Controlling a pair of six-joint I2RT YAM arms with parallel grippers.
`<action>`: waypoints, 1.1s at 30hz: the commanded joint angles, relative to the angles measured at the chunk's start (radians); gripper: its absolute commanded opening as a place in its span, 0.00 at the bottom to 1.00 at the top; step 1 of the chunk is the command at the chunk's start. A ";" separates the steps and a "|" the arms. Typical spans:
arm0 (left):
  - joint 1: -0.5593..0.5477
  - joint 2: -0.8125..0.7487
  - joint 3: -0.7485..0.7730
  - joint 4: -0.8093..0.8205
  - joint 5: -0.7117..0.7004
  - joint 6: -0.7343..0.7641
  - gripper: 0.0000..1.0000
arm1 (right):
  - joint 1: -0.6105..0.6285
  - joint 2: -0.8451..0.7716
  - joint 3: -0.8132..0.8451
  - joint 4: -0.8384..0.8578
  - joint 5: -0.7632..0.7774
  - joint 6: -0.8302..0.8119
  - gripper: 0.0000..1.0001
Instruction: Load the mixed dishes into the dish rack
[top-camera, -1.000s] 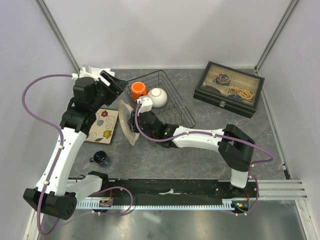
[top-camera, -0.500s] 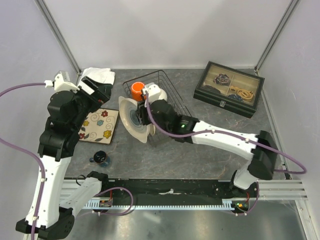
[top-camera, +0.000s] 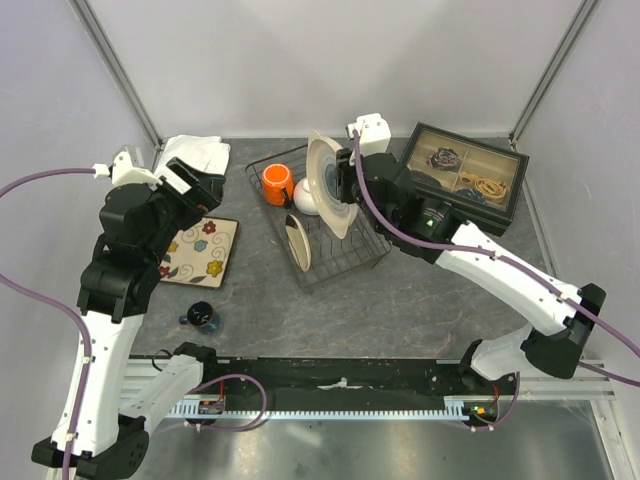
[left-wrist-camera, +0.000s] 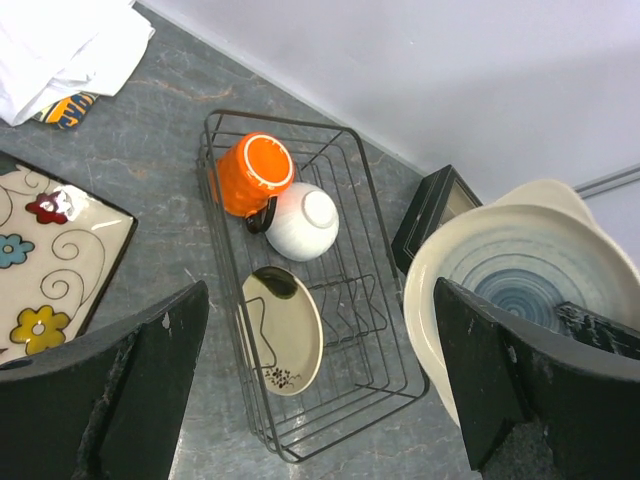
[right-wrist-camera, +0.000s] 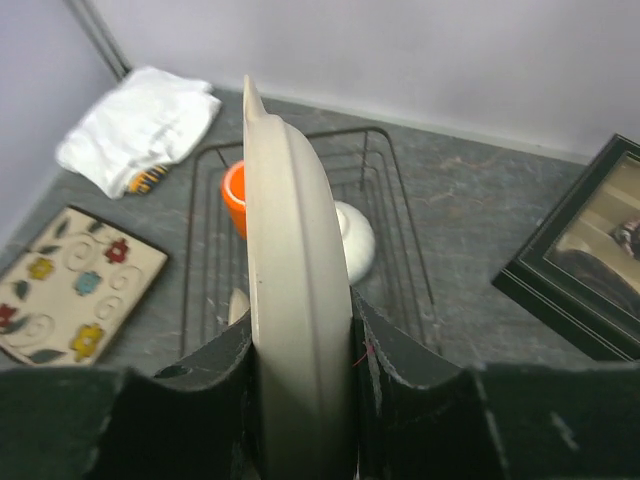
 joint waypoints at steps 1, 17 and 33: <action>0.003 -0.011 -0.009 0.008 -0.011 0.044 0.99 | -0.015 0.029 0.062 0.040 0.027 -0.053 0.00; 0.003 -0.011 -0.024 0.008 -0.011 0.049 0.99 | -0.038 0.187 0.065 0.021 0.003 -0.081 0.00; 0.003 -0.021 -0.025 0.002 -0.017 0.054 0.99 | -0.038 0.225 0.058 0.021 0.003 -0.069 0.00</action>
